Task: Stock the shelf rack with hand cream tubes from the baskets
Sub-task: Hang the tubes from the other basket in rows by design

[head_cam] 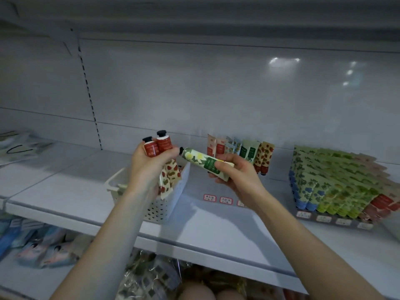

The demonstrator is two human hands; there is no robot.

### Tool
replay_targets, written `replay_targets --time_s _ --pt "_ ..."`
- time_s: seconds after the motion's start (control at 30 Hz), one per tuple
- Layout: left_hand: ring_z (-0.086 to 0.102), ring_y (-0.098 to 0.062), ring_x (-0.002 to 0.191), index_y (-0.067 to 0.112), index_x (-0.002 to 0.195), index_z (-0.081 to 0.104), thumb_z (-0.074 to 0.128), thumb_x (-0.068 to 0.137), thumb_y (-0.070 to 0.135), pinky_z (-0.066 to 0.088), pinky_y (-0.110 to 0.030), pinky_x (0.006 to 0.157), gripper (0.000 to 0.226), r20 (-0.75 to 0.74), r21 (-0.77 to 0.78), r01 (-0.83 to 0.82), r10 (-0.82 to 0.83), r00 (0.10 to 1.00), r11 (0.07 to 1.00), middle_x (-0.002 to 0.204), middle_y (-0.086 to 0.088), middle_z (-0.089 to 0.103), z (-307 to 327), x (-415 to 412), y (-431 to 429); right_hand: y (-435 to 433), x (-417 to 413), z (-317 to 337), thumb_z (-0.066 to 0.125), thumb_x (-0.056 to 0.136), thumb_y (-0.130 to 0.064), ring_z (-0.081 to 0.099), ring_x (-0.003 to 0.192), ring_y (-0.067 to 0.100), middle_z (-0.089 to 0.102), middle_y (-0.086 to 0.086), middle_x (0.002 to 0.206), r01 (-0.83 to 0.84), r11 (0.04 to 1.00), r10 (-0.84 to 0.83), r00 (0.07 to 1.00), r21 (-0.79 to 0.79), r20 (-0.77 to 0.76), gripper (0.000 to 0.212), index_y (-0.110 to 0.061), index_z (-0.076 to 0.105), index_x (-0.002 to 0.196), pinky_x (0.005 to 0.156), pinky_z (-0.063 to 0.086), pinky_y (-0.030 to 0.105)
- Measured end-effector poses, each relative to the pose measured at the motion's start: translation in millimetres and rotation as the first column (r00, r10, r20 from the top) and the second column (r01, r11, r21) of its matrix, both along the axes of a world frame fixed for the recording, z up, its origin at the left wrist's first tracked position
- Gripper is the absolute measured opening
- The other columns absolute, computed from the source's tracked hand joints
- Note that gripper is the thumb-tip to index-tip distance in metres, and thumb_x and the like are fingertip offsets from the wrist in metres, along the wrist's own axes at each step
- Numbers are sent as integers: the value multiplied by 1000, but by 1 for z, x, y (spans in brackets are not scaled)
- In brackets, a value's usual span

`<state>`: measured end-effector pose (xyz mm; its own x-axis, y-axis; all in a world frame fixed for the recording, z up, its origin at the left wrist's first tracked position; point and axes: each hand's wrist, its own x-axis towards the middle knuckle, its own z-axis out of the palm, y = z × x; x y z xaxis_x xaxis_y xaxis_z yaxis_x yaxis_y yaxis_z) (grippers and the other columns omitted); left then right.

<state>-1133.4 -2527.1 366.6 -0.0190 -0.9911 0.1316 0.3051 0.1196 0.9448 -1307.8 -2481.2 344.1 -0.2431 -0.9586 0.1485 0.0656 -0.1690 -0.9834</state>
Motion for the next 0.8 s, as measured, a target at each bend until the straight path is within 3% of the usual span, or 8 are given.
replay_targets --time_s 0.13,0.33,0.47,0.63,0.73,0.8 --pt "68 -22 87 24 91 60 77 72 9 55 -38 72 29 47 27 71 -72 996 997 93 -7 70 -20 -16 22 31 -16 -3 56 88 -2 66 57 12 67 5 82 6 1000 -9 994 26 112 8 -10 60 87 51 51 17" --pt "65 -14 73 19 91 56 75 75 10 48 -28 55 26 -27 98 148 -146 989 984 82 0 65 -35 -37 48 56 -38 -10 59 87 -5 61 51 10 66 3 76 40 991 -49 997 127 64 7 -11 62 85 46 48 17" --pt "65 -4 56 19 89 55 74 75 7 48 -21 42 26 -51 98 131 -127 991 986 74 2 64 -44 -48 56 63 -46 -16 59 86 -6 61 49 10 68 2 66 27 990 -60 971 141 232 4 -7 62 88 45 49 16" --pt "68 -13 68 21 86 58 75 74 6 52 -29 53 26 -63 106 137 -131 989 985 71 4 68 -57 -62 63 64 -46 -29 63 76 -8 65 56 11 67 6 64 35 996 -77 827 87 558 12 -2 60 86 52 53 17" --pt "67 -26 86 17 94 59 76 73 8 53 -34 63 29 -20 129 150 -148 989 980 89 -8 69 -65 -68 66 63 -46 -39 59 84 -6 65 57 10 66 4 61 96 992 -129 791 87 598 7 -6 57 77 53 54 17" --pt "67 -28 91 18 93 58 77 73 9 54 -39 70 29 5 138 160 -162 987 977 96 -12 69 -71 -71 66 63 -48 -44 58 86 -9 68 63 11 70 4 68 116 990 -142 824 81 548 7 -8 59 79 57 55 18"
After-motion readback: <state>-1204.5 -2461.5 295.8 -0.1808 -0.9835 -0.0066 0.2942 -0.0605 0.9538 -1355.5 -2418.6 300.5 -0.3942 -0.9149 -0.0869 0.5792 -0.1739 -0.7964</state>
